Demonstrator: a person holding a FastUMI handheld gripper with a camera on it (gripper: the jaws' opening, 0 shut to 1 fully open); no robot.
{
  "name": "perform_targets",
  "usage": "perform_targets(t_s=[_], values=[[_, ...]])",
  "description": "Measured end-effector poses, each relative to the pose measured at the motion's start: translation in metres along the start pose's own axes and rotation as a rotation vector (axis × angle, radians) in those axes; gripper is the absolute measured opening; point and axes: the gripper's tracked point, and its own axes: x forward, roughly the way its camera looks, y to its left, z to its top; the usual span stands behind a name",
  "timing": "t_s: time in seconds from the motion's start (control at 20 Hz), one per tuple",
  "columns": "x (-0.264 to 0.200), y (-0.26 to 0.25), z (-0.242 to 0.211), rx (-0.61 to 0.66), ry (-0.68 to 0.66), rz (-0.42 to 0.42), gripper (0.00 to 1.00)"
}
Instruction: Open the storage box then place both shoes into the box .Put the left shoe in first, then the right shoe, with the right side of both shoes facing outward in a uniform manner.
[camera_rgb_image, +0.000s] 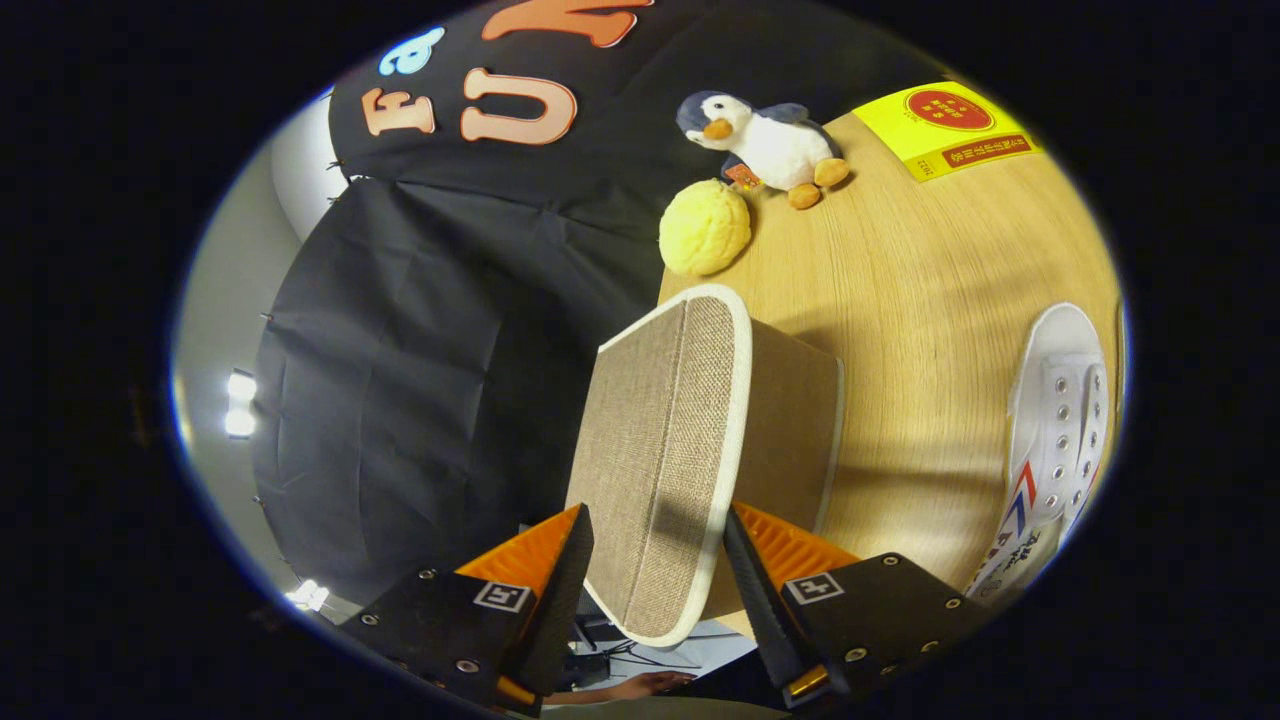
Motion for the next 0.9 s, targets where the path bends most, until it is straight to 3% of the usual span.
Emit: perform_targets(t_s=[0.1,0.25,0.4,0.55,0.7,0.9], values=[[0.003,0.0,0.001,-0.002,-0.003,-0.007,0.68],[0.017,-0.011,-0.003,0.004,0.011,-0.056,0.46],[0.027,-0.019,-0.007,0.018,0.03,-0.109,0.34],[0.026,-0.008,-0.003,0.059,0.009,-0.105,0.12],[0.021,0.015,0.009,0.079,-0.026,-0.07,0.05],[0.016,0.056,0.024,0.086,-0.063,-0.009,0.04]])
